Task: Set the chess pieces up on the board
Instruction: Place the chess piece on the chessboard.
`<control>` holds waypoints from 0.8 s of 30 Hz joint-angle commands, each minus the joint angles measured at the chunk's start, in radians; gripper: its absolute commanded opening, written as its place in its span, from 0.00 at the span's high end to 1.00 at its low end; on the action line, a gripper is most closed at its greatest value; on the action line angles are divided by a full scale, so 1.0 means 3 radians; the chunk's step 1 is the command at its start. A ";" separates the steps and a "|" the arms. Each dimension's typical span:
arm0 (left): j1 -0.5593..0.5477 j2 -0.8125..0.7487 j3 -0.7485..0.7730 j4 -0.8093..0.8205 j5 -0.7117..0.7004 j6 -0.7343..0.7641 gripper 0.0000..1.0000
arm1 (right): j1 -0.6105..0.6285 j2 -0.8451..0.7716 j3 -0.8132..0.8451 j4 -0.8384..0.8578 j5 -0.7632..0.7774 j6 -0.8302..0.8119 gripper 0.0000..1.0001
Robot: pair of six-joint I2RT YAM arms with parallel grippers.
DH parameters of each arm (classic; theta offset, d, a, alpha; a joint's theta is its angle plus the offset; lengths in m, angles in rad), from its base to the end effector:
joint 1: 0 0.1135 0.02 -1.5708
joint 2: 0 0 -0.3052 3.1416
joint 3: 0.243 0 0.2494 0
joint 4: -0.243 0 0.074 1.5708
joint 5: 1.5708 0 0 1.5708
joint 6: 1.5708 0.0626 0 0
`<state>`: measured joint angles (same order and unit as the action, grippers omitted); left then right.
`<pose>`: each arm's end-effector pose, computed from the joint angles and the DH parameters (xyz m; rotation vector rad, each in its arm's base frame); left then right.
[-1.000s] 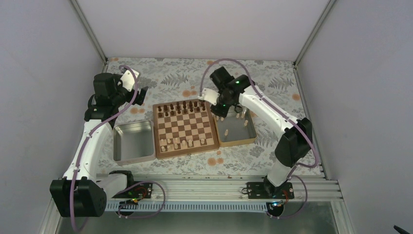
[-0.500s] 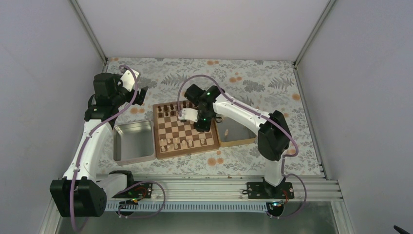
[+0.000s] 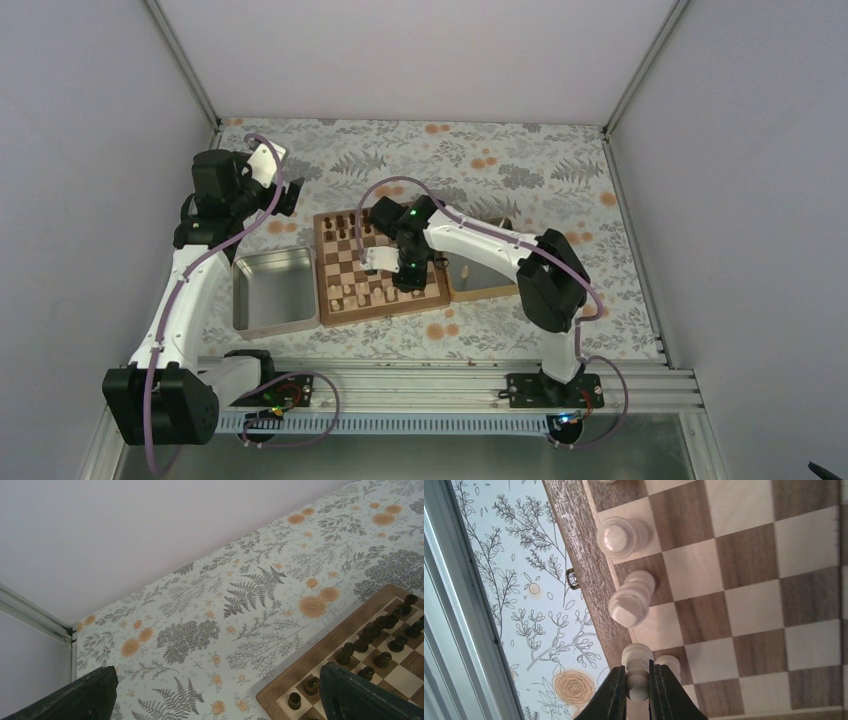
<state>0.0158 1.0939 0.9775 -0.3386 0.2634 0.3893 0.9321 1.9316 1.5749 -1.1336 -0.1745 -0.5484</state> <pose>0.2483 -0.0124 0.3571 0.5344 1.9366 -0.0085 0.2217 0.3167 0.2355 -2.0871 2.2686 0.2884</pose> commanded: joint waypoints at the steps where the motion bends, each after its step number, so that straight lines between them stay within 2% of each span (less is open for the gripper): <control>1: 0.0012 0.0017 -0.0011 0.0011 0.0020 0.0027 0.00 | 0.0082 0.0075 -0.0047 0.0094 -0.0073 0.0060 0.94; 24: 0.0011 0.0019 -0.0027 0.0009 0.0028 0.0032 0.00 | 0.0115 0.0225 -0.0018 0.0139 0.0120 0.0085 0.92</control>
<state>0.0158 1.0939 0.9760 -0.3386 0.2634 0.3893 0.9554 1.9797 1.5681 -1.0958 -0.1505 -0.5308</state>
